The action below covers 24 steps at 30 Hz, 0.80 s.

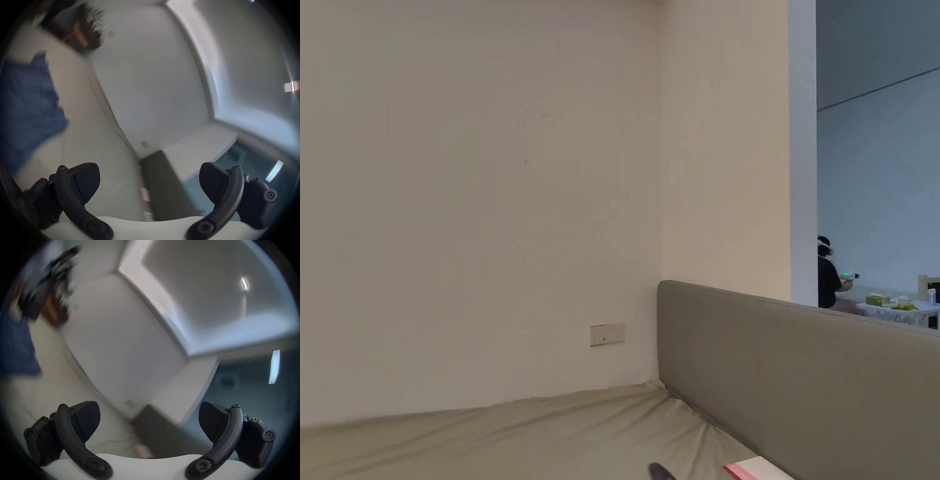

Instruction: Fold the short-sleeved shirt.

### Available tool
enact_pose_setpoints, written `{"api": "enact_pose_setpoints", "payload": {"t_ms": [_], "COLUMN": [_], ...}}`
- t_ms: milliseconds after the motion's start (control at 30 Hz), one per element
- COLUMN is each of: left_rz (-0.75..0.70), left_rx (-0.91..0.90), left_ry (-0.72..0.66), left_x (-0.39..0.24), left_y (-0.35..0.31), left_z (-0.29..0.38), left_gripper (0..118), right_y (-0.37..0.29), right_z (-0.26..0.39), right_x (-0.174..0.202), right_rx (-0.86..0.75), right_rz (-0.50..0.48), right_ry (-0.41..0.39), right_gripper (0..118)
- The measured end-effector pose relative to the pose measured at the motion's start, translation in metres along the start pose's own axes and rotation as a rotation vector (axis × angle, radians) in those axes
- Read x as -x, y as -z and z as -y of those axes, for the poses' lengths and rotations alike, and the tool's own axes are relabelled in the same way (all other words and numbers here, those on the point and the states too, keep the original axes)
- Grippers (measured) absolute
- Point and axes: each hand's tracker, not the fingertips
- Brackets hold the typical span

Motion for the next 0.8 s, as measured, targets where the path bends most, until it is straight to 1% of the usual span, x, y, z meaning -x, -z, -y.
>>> {"api": "enact_pose_setpoints", "payload": {"t_ms": [67, 100, 133, 167, 200, 233, 267, 300, 333, 367, 433, 533, 667, 800], "left_rz": [-0.155, -0.246, -0.342, -0.394, -0.388, -0.353, -0.318, -0.295, -0.288, -0.279, -0.279, -0.308, -0.309, -0.325], "left_rx": [-0.094, -0.14, -0.181, -0.199, -0.209, -0.211, -0.208, -0.196, -0.182, -0.17, -0.153, -0.146, -0.144, -0.152], "left_ry": [0.394, 0.601, 0.817, 0.968, 1.053, 1.094, 1.102, 1.091, 1.072, 1.065, 1.048, 1.016, 0.984, 0.989], "left_x": [-0.041, -0.057, -0.072, -0.08, -0.084, -0.084, -0.085, -0.079, -0.08, -0.081, -0.079, -0.076, -0.075, -0.073], "left_y": [-0.006, -0.005, -0.004, -0.003, -0.002, -0.005, -0.009, -0.011, -0.013, -0.013, -0.011, -0.011, -0.014, -0.016], "left_z": [0.014, 0.024, 0.036, 0.048, 0.058, 0.065, 0.07, 0.068, 0.069, 0.07, 0.065, 0.058, 0.052, 0.051], "left_gripper": [118, 118, 118, 118, 118, 118, 118, 118, 118, 118, 118, 118, 118, 118], "right_y": [0.013, 0.019, 0.024, 0.026, 0.027, 0.028, 0.027, 0.026, 0.022, 0.02, 0.018, 0.014, 0.015, 0.017], "right_z": [0.003, 0.01, 0.018, 0.026, 0.03, 0.033, 0.035, 0.035, 0.033, 0.032, 0.029, 0.025, 0.023, 0.024], "right_x": [-0.043, -0.058, -0.069, -0.076, -0.08, -0.081, -0.08, -0.078, -0.072, -0.07, -0.067, -0.062, -0.061, -0.062], "right_rx": [0.091, 0.13, 0.162, 0.188, 0.207, 0.209, 0.199, 0.176, 0.161, 0.158, 0.157, 0.142, 0.144, 0.167], "right_rz": [-0.194, -0.253, -0.276, -0.249, -0.213, -0.153, -0.098, -0.074, -0.068, -0.083, -0.127, -0.131, -0.141, -0.154], "right_ry": [0.429, 0.63, 0.807, 0.918, 0.961, 0.951, 0.897, 0.833, 0.773, 0.732, 0.692, 0.678, 0.667, 0.667], "right_gripper": [118, 118, 118, 118, 118, 118, 118, 118, 118, 118, 118, 118, 118, 118]}}
